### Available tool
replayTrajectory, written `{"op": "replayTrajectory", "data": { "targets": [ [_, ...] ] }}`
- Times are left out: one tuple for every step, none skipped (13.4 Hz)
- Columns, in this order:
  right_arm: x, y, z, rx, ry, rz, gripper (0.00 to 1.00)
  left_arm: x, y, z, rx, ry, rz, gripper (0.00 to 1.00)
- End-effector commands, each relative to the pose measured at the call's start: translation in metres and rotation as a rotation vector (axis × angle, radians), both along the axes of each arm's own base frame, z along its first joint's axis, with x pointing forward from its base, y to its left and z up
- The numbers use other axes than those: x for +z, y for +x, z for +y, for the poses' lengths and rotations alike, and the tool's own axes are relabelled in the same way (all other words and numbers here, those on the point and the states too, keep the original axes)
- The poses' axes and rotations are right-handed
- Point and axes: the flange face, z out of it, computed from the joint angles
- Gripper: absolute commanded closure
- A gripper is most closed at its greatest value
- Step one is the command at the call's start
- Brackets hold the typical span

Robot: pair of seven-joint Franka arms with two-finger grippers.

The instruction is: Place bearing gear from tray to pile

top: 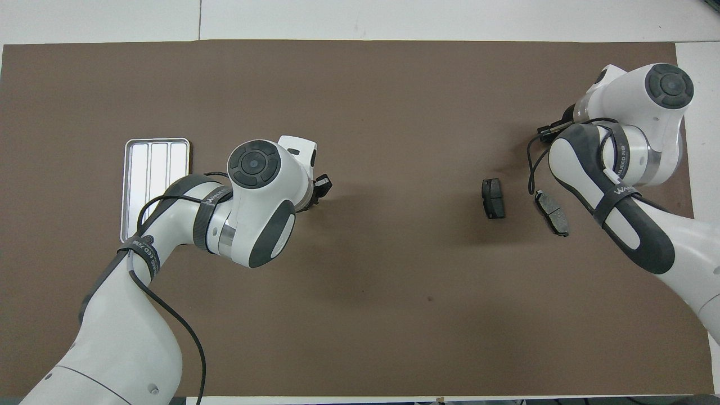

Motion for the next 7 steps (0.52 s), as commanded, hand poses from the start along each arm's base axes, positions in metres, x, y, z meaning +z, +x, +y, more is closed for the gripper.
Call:
{"op": "replayTrajectory", "data": {
  "targets": [
    [0.004,-0.003,0.009,-0.011,0.007,-0.006,0.1,-0.01,-0.002,0.003,0.005,0.011,-0.01,0.78],
    [0.009,-0.004,0.014,-0.02,0.006,-0.002,0.0,-0.012,-0.002,0.005,0.005,0.009,-0.014,0.78],
    [0.016,-0.004,0.024,-0.03,0.006,0.009,0.0,-0.014,-0.003,0.004,0.005,0.006,-0.02,0.77],
    [0.024,-0.004,0.037,-0.045,0.006,0.02,0.0,-0.015,-0.004,0.005,0.005,0.007,-0.019,0.62],
    [0.039,-0.003,0.053,-0.069,0.006,0.021,0.0,-0.015,-0.003,0.006,0.007,0.009,-0.016,0.13],
    [0.051,-0.004,0.076,-0.101,0.006,0.042,0.0,-0.011,-0.002,0.006,0.007,0.013,-0.008,0.0],
    [0.063,-0.004,0.104,-0.161,0.006,0.066,0.0,-0.003,0.002,0.011,0.015,0.029,0.016,0.0]
  ]
}}
